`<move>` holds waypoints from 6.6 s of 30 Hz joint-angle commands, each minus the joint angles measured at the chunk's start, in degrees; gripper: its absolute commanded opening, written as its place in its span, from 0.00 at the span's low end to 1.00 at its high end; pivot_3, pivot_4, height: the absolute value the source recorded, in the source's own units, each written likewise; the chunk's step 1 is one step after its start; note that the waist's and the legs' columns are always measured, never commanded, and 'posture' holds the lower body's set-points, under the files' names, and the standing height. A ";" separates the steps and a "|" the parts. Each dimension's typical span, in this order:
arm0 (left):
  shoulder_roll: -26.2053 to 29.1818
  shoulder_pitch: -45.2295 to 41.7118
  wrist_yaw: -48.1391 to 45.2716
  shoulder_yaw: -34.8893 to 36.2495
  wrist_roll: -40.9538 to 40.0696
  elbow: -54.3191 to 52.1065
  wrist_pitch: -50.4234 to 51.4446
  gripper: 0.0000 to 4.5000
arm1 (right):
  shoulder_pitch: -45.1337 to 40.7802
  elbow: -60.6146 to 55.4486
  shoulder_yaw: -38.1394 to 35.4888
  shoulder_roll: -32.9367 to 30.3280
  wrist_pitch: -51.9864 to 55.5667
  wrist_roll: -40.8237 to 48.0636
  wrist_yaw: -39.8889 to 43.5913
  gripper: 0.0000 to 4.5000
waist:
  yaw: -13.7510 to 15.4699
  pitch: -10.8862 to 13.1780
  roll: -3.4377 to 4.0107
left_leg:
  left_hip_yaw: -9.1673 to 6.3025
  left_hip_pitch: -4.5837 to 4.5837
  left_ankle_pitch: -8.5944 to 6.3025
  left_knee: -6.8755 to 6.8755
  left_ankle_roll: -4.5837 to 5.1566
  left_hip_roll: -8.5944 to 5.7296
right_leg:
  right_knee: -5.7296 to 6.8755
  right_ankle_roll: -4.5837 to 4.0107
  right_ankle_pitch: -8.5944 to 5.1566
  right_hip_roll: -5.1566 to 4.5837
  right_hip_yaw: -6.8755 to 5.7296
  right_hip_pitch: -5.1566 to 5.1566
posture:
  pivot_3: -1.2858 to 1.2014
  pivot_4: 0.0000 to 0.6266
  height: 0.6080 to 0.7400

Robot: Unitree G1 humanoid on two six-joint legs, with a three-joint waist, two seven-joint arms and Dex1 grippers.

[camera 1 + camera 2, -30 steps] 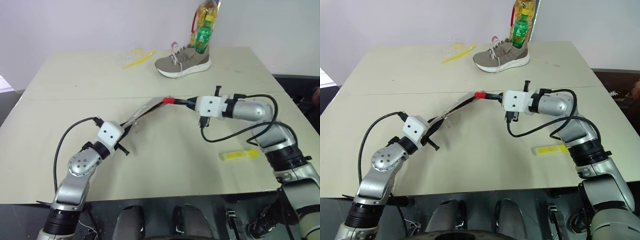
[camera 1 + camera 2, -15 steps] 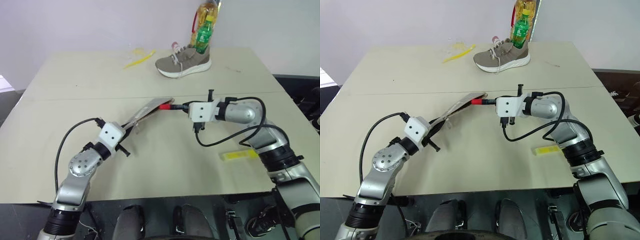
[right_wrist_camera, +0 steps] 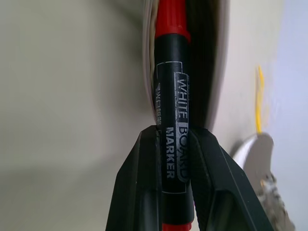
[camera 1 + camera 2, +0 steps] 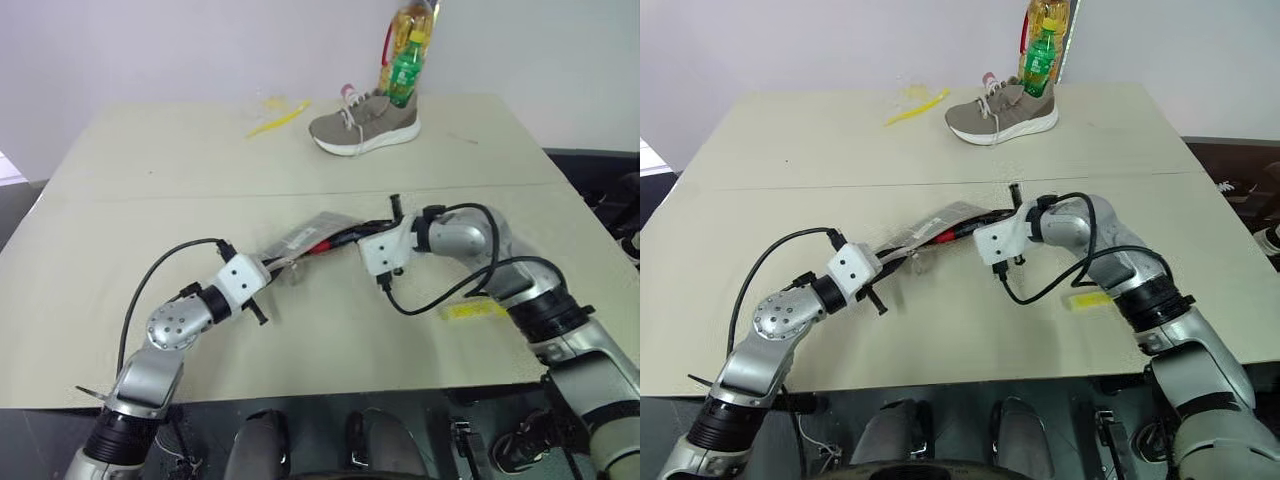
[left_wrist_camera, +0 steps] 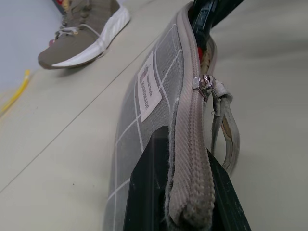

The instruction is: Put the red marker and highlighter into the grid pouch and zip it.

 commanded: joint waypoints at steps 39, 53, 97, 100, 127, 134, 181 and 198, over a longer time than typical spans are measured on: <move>-4.20 -3.69 0.79 -0.38 -1.98 3.29 -0.22 0.00 | 27.30 -0.72 -19.05 -31.34 22.07 26.55 25.37 1.00 | 1.49 0.01 0.05 | -0.18 -0.02 -0.25 0.65 0.39 0.05 | -0.06 0.01 -0.01 -0.09 -0.11 0.37 | 0.52 0.24 0.71; -3.86 -1.80 1.46 0.50 -1.73 1.76 -0.09 0.00 | 20.36 4.17 -16.76 -26.12 16.18 23.48 22.68 0.18 | 1.39 0.01 0.05 | -0.19 0.00 -0.24 0.69 0.38 0.05 | -0.07 0.01 -0.01 -0.07 -0.11 0.40 | 0.52 0.24 0.71; -4.09 -1.73 0.92 0.44 -2.73 0.35 -0.22 0.00 | 2.22 -6.31 -7.08 -8.78 17.46 8.65 7.83 0.18 | 1.36 0.06 0.15 | -0.16 -0.08 -0.33 0.73 0.52 0.02 | -0.12 0.16 0.08 -0.10 -0.12 0.39 | 0.52 0.24 0.71; -4.13 -1.87 0.89 0.38 -2.69 0.48 -0.30 0.00 | 2.06 -6.08 -6.89 -8.75 16.69 7.79 7.92 0.18 | 1.35 0.06 0.15 | -0.17 -0.08 -0.33 0.73 0.52 0.02 | -0.12 0.16 0.08 -0.10 -0.12 0.39 | 0.52 0.24 0.71; -6.16 -3.75 0.53 -3.29 -1.53 -0.17 0.16 0.00 | 0.29 -15.46 -1.56 -1.53 20.66 -0.55 8.45 0.18 | 1.35 0.06 0.16 | -0.16 -0.08 -0.33 0.73 0.52 0.02 | -0.11 0.16 0.08 -0.08 -0.12 0.38 | 0.52 0.24 0.71; -6.78 -4.07 0.54 -4.03 -1.34 -0.08 0.11 0.00 | 0.30 -17.69 -0.14 2.23 21.69 -0.45 8.43 0.18 | 1.35 0.06 0.16 | -0.17 -0.08 -0.33 0.74 0.52 0.01 | -0.11 0.16 0.08 -0.09 -0.12 0.39 | 0.52 0.24 0.71; -18.85 -11.92 8.75 5.75 -17.78 3.01 12.89 0.00 | 2.49 -20.93 -15.06 18.86 65.43 40.03 -13.22 0.94 | 1.31 0.05 0.13 | -0.27 -0.09 -0.34 0.74 0.54 -0.04 | -0.09 0.14 0.09 -0.08 -0.13 0.42 | 0.52 0.24 0.71; -16.36 -9.85 8.26 7.69 -18.12 1.93 12.69 0.00 | 0.65 -16.54 -16.32 12.79 61.33 38.91 -15.41 0.00 | 1.15 0.05 0.13 | -0.26 -0.14 -0.34 0.70 0.54 -0.06 | -0.10 0.15 0.09 -0.05 -0.13 0.35 | 0.52 0.24 0.71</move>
